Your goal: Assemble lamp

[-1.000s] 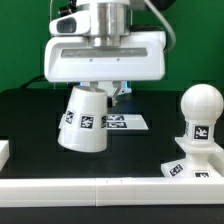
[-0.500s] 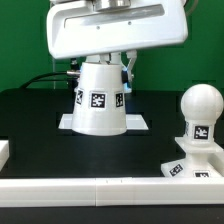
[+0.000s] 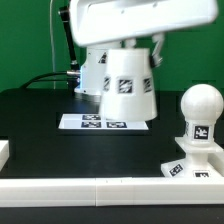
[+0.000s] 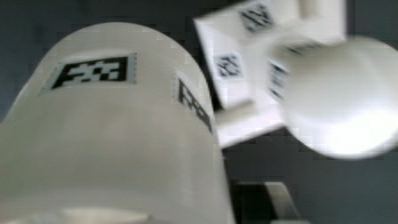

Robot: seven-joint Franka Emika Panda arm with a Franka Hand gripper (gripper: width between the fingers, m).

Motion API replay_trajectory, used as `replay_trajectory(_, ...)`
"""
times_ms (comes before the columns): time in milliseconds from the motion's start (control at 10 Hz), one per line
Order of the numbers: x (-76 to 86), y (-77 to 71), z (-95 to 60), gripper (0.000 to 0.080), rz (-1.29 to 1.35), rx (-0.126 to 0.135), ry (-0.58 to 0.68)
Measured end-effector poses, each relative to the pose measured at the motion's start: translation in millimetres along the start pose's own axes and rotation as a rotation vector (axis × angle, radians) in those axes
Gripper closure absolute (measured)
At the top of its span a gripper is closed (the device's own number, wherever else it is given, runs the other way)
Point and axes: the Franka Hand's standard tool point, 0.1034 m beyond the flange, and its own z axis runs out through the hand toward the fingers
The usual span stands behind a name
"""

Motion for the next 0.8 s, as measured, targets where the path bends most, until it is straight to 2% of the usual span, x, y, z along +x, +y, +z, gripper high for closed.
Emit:
replay_trajectory(400,20.1,-49.8,-37.6,0.0755,0.074,0.040,-0.044)
replay_trajectory(600,19.2,-73.4,-36.6,0.0755,0.129,0.045,-0.081)
replay_trajectory(700,18.7,-84.8,-30.0,0.0755,0.131,0.045,-0.104)
replay_trajectory(800,15.9,-90.2,-23.3,0.0755,0.132,0.044,-0.111)
